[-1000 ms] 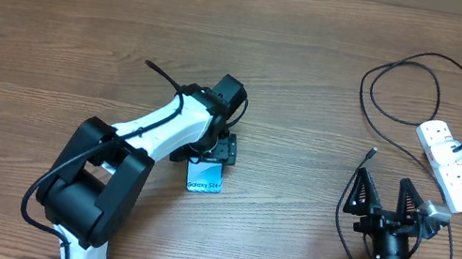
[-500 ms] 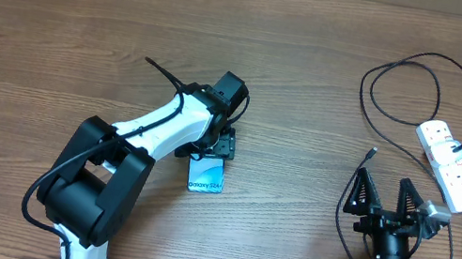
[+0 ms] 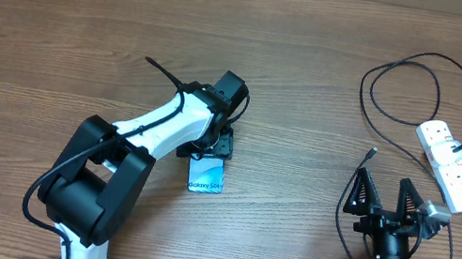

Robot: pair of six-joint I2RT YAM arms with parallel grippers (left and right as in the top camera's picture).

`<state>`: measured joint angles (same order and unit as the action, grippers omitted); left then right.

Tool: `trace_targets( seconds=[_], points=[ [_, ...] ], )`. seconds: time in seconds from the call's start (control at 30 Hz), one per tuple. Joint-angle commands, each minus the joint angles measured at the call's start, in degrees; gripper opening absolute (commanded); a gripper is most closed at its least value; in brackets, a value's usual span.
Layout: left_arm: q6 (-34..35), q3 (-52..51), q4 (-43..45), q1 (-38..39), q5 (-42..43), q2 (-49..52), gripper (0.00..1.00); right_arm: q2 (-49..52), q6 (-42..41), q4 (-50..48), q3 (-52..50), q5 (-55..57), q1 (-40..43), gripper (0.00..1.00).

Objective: Plug charger to phone and switch on socket
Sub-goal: 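Close the left gripper on the phone's top end and lift, then raise and tilt the phone upright with the left gripper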

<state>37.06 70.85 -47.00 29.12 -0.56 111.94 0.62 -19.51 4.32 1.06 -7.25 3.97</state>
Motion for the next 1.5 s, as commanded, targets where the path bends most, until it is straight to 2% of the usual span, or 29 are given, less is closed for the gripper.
trace_targets(
  seconds=[0.0, 0.17, 0.53, 0.7, 0.83, 1.03, 1.47],
  points=[
    [0.2, -2.8, -1.2, -0.4, 2.1, 4.8, 0.62, -0.5, -0.2, -0.3, -0.6, -0.1, -0.2, 1.00],
    [0.2, -0.5, -4.2, -0.7, 2.1, 4.7, 0.59, -0.5, -0.2, -0.3, -0.6, -0.1, -0.2, 1.00],
    [-1.3, 15.9, -20.8, -2.5, 2.1, 4.7, 0.58, -0.5, -0.2, -0.3, -0.6, -0.1, -0.2, 1.00],
    [-1.4, 18.6, -22.2, -2.5, 3.2, 4.7, 0.59, -0.5, -0.2, -0.3, -0.6, -0.1, -0.2, 1.00],
    [-4.2, 19.0, -23.1, -3.1, 8.3, 4.7, 0.58, -0.5, -0.2, -0.3, -0.6, -0.1, -0.2, 1.00],
    [-7.6, 22.4, -30.4, -5.9, 12.8, 4.7, 0.57, -0.5, -0.2, -0.3, -0.6, -0.1, -0.2, 1.00],
    [-17.4, 27.2, -39.7, -13.5, 38.4, 4.7, 0.54, -0.5, -0.2, -0.3, -0.6, -0.1, -0.2, 1.00]
  ],
)
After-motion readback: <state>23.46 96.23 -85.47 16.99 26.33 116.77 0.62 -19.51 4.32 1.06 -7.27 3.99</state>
